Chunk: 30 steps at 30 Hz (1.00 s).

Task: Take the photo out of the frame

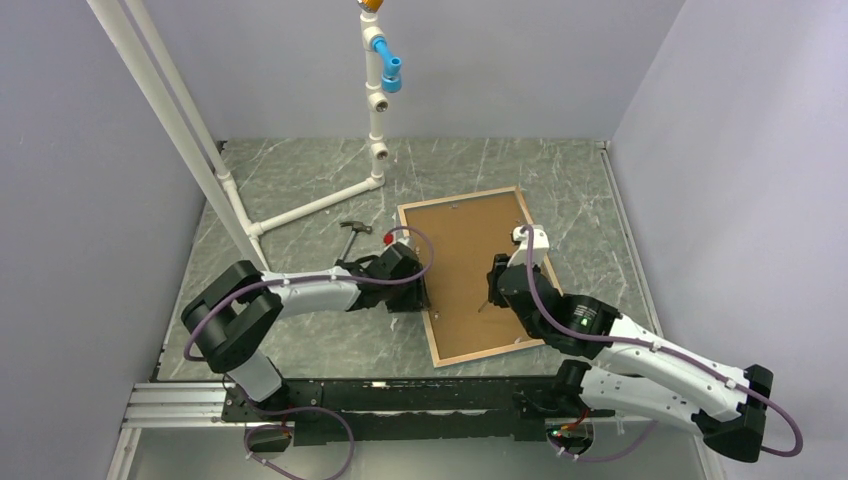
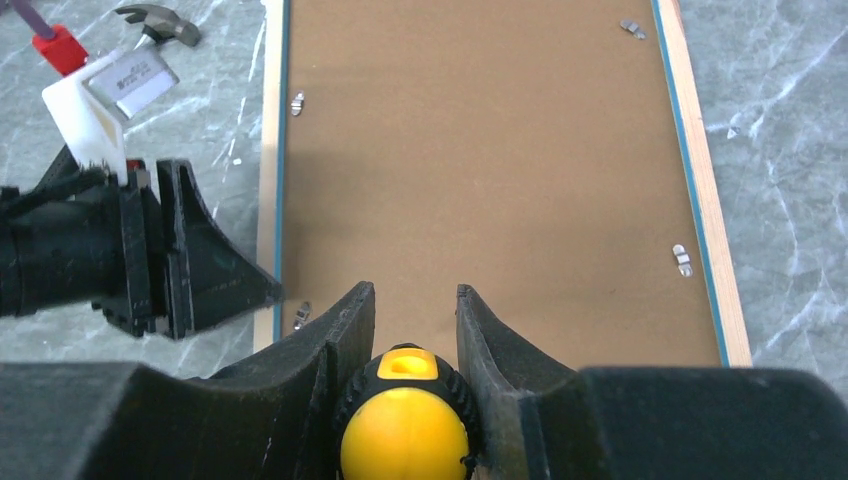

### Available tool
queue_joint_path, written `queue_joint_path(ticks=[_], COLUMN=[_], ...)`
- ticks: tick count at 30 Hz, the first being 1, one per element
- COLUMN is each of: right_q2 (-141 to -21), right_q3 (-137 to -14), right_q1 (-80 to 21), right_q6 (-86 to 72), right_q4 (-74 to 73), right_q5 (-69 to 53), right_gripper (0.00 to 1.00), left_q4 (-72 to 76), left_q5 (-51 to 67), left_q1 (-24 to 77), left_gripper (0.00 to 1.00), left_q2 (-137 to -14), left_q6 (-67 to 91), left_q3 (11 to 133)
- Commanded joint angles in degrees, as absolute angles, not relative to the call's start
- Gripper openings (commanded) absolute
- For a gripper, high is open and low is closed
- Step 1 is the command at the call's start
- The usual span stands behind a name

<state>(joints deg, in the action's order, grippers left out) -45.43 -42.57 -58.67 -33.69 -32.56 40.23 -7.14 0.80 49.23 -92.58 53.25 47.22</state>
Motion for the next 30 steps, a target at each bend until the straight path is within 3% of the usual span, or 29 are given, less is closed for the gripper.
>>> queue_joint_path(ticks=[1, 15, 19, 22, 24, 26, 27, 30], right_q2=[-42.8, -40.7, -41.9, -42.6, -42.6, -42.7, -42.7, -43.0], right_q3=[-41.7, -41.4, -41.0, -41.4, -41.1, -41.5, -41.8, -41.3], right_q1=[-58.0, -57.9, -57.8, -57.9, -57.8, -57.8, -57.8, -57.8], right_q6=[-36.9, -38.8, -38.5, -39.2, -39.1, -39.3, -39.4, -38.7], right_q4=[-34.5, -36.9, -35.7, -35.8, -35.2, -35.6, -35.9, -35.6], right_q5=[40.8, 42.7, 42.2, 42.1, 41.7, 41.2, 41.2, 41.2], right_gripper=[0.00, 0.00, 0.00, 0.00, 0.00, 0.00, 0.00, 0.00], left_q4=[-8.1, -16.1, -14.3, -14.5, -17.1, -21.6, -25.6, -31.4], left_q5=[0.6, -7.7, -6.5, -6.7, -8.2, -10.7, -12.8, -17.7], left_q1=[54.9, 64.1, 64.7, 64.7, 64.6, 64.3, 64.0, 63.1], left_gripper=[0.53, 0.55, 0.52, 0.41, 0.26, 0.05, 0.00, 0.00], left_q2=[-91.6, -91.9, -93.4, -95.0, -96.6, -98.7, -99.9, -102.9], left_q6=[56.0, 58.2, 57.4, 54.1, 50.1, 44.3, 41.2, 33.3], left_q3=[48.2, 49.3, 48.2, 48.9, 50.7, 54.4, 56.3, 60.8])
